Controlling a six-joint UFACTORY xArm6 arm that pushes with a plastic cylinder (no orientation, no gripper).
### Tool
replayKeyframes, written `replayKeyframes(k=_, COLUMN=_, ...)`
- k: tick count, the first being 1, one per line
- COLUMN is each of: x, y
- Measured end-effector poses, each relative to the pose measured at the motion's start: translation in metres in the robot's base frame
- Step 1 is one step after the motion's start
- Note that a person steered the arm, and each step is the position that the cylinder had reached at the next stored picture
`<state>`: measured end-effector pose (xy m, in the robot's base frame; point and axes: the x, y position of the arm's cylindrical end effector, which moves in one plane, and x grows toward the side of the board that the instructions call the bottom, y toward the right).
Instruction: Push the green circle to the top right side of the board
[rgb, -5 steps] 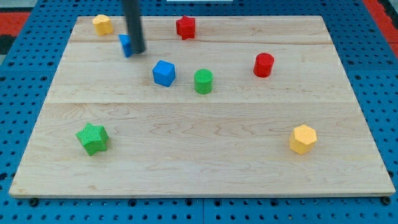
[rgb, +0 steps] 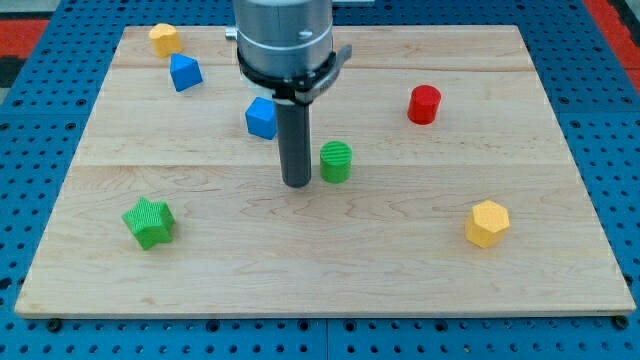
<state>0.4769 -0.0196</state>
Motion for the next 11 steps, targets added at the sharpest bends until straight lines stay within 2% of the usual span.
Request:
replayKeyframes(k=1, x=0.000, y=0.050)
replayKeyframes(k=2, x=-0.029, y=0.055)
replayKeyframes(k=3, x=-0.049, y=0.034)
replayKeyframes(k=4, x=-0.034, y=0.010)
replayKeyframes(k=5, x=-0.044, y=0.001)
replayKeyframes(k=8, x=-0.138, y=0.019)
replayKeyframes(k=9, x=-0.157, y=0.059)
replayKeyframes(k=11, x=-0.187, y=0.077)
